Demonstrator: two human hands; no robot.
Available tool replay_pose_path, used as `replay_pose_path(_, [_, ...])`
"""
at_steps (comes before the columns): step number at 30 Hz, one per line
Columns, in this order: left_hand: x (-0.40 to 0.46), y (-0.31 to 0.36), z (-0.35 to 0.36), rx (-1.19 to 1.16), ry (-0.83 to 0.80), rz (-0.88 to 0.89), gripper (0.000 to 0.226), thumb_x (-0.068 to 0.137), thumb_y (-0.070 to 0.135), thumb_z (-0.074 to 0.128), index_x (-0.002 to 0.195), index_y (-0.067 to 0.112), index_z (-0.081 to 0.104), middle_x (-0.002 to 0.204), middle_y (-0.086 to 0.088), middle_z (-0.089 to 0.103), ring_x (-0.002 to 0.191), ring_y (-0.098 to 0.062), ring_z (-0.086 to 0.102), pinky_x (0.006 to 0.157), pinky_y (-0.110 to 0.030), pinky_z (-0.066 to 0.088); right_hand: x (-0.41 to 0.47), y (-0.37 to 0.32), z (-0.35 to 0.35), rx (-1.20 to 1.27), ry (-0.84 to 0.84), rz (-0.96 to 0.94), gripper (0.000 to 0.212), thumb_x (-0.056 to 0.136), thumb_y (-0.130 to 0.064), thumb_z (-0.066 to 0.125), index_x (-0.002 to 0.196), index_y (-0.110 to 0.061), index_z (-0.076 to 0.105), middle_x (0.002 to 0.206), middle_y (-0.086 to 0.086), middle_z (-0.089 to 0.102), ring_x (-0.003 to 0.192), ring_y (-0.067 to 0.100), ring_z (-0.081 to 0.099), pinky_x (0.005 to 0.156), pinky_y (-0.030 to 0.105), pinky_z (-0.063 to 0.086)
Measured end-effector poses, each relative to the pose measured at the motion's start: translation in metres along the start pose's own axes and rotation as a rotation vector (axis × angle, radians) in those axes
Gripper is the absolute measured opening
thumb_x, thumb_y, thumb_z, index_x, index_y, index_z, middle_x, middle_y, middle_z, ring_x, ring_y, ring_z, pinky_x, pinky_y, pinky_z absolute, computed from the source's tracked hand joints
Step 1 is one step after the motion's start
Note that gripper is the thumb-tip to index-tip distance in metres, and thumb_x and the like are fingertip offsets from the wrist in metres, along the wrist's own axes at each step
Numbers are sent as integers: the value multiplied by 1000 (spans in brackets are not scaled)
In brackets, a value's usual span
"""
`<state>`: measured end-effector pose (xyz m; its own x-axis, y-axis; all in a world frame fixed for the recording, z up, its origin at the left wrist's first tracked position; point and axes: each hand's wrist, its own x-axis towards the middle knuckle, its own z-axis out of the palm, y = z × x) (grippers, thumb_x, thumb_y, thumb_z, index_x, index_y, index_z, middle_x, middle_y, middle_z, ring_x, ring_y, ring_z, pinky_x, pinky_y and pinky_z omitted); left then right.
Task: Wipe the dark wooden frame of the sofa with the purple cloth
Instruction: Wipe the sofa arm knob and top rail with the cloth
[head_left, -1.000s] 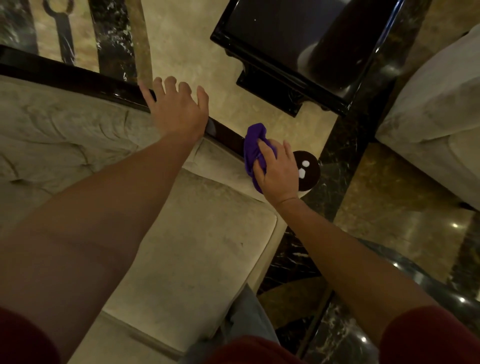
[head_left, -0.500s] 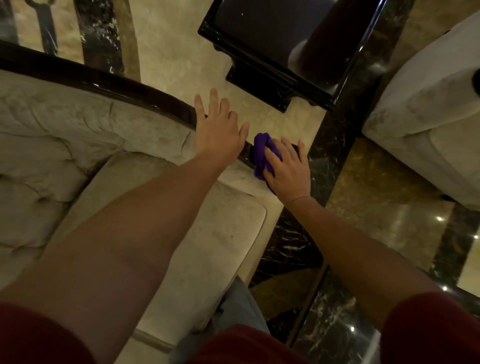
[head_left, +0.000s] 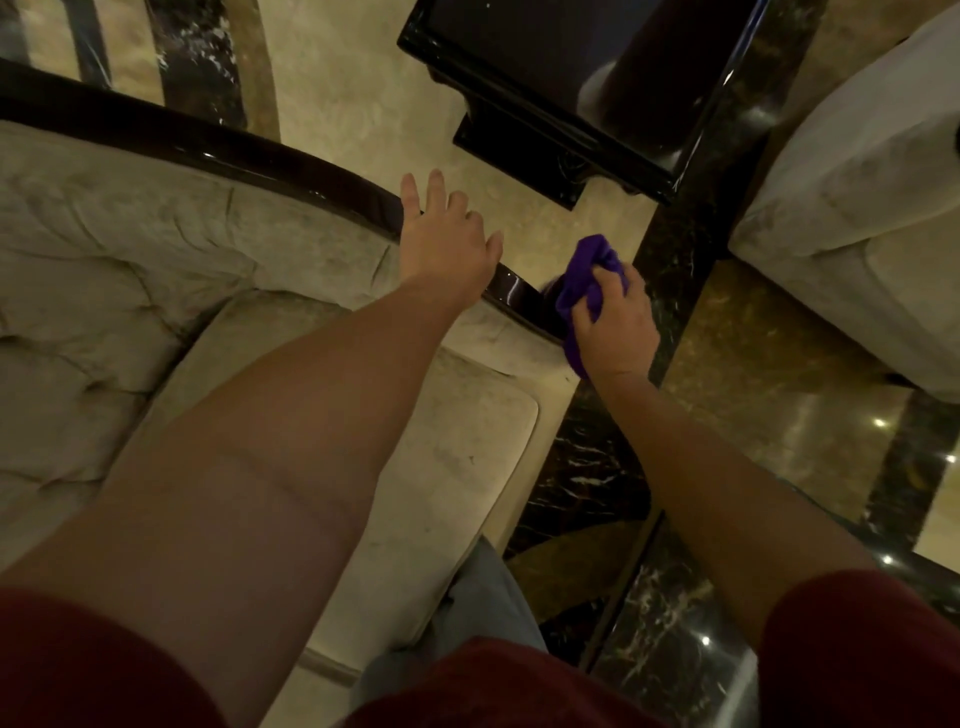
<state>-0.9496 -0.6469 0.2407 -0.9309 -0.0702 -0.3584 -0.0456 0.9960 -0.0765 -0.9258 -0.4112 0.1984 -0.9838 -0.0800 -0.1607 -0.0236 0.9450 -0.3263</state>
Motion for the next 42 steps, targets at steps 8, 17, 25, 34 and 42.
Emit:
replay_pose_path(8, [-3, -15, -10, -65, -50, 104, 80, 105, 65, 11, 145, 14, 57, 162, -14, 42, 158, -35, 20, 128, -56, 6, 0, 2, -14, -38, -48, 202, 34, 107, -38, 48, 136, -20, 47, 125, 14, 60, 101, 33, 66, 75, 38, 44])
replay_pose_path(17, [-69, 16, -13, -378, 24, 54, 54, 104, 41, 46, 149, 11, 50, 167, -17, 31, 160, -36, 11, 129, -50, 7, -37, 17, -18, -242, -360, 299, 39, 106, -42, 47, 133, -13, 50, 95, 6, 61, 88, 29, 63, 71, 41, 47])
replay_pose_path(25, [-156, 30, -9, -640, 39, -26, 44, 101, 27, 57, 139, 5, 58, 156, -18, 44, 149, -32, 36, 124, -42, 26, -150, 45, -4, 74, -726, 562, 48, 106, -47, 47, 132, -8, 57, 123, 16, 65, 109, 32, 63, 99, 47, 55])
replay_pose_path(34, [-225, 64, -31, -977, -80, -96, 54, 102, 35, 60, 150, 15, 48, 154, -7, 50, 142, -24, 47, 116, -40, 37, -145, 0, -94, 392, -400, 348, 33, 102, -50, 51, 112, -20, 60, 101, 4, 64, 82, 19, 60, 70, 33, 45])
replay_pose_path(42, [-313, 73, -85, -1397, -123, 17, 65, 99, 65, 48, 151, 26, 48, 126, 12, 66, 113, -7, 64, 95, -29, 47, -230, -44, -197, 540, -272, 46, 14, 105, -47, 50, 94, -41, 57, 90, -11, 65, 82, 10, 62, 65, 24, 39])
